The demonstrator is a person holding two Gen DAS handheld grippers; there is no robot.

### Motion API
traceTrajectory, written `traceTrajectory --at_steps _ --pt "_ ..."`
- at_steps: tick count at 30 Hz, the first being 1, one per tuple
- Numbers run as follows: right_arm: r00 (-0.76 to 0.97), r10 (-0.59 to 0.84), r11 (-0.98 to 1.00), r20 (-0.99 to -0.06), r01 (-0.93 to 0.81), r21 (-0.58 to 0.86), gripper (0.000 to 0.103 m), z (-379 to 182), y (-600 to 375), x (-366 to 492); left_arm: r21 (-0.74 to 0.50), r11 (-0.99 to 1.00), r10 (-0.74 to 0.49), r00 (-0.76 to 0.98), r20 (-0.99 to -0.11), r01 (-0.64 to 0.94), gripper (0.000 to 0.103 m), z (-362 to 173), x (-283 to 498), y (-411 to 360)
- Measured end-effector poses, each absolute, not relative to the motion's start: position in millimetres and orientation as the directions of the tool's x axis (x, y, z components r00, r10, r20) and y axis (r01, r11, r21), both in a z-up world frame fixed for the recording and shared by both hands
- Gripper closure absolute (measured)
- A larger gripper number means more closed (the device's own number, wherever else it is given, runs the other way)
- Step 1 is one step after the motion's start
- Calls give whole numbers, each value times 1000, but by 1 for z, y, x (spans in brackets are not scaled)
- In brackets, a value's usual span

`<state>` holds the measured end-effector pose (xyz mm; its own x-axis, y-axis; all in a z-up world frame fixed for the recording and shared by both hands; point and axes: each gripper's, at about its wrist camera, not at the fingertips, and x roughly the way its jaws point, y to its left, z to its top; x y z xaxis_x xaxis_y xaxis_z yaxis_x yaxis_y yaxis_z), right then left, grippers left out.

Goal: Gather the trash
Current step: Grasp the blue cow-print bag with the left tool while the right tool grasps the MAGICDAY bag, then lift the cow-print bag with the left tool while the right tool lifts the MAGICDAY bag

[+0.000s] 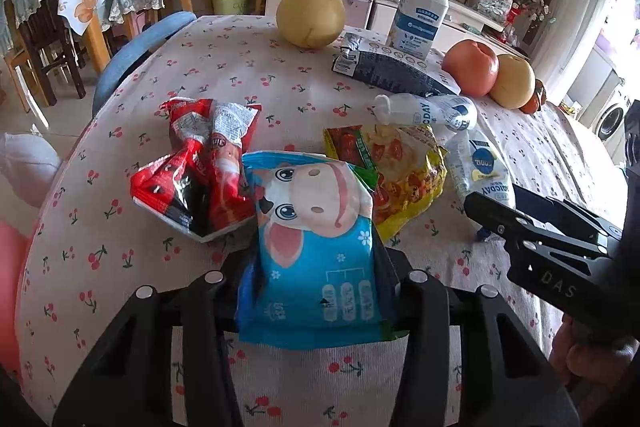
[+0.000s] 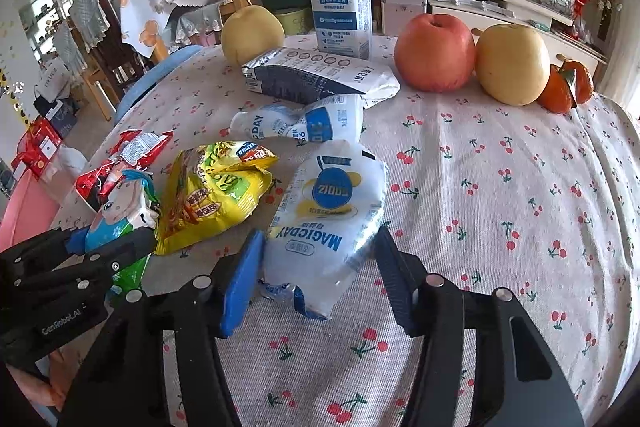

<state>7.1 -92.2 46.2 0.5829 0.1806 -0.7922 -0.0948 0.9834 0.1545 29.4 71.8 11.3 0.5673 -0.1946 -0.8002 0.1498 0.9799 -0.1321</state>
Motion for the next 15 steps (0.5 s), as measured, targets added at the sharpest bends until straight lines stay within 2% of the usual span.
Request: traceTrajectory --at_steps 15 --pt "590 236 971 -772 -105 217 48 50 -112 -19 -187 963 -265 573 -776 192 55 20 -23 92"
